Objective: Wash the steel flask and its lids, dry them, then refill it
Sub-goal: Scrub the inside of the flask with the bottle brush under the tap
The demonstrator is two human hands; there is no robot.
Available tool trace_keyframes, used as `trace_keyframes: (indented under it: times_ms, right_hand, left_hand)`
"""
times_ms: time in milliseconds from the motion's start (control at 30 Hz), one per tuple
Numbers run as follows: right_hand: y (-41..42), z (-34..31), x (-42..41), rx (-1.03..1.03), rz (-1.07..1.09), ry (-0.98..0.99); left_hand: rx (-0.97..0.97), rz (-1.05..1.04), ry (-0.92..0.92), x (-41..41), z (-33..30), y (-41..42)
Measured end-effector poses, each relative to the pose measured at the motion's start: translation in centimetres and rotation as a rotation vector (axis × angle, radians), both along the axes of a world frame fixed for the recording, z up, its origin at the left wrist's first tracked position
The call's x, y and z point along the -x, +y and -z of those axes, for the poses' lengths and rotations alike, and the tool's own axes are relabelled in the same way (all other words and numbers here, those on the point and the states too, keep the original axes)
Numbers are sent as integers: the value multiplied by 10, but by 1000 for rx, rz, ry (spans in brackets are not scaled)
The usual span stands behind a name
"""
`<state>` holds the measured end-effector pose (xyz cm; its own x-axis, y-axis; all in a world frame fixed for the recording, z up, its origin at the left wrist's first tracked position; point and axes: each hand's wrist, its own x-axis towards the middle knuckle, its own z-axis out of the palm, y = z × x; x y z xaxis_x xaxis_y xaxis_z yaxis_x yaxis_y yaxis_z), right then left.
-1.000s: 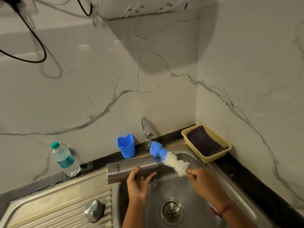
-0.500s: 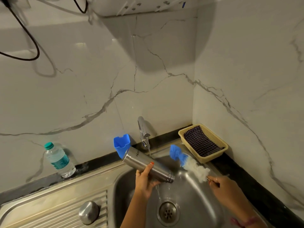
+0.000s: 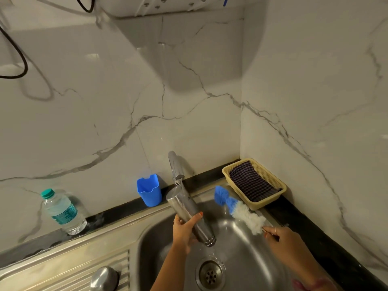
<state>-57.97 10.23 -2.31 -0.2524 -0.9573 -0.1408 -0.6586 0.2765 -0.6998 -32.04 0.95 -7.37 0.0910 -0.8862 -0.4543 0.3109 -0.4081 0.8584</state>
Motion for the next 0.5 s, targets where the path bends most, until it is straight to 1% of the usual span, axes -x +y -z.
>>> trace_keyframes:
  times_ms: [133,267,400,500]
  right_hand:
    - [-3,1,0,5,1,-13]
    - [-5,2,-1,7,-18,-25]
    - [-6,2,-5,-4,-24,-25]
    - [-7,4,-6,-3,-13,-34]
  left_hand:
    - [14,43,-129,-1,8,5]
    - [51,77,-298,-7,20,5]
    - [83,168,-522,-17,26,-2]
    - [128,228,-615,-22,19,-7]
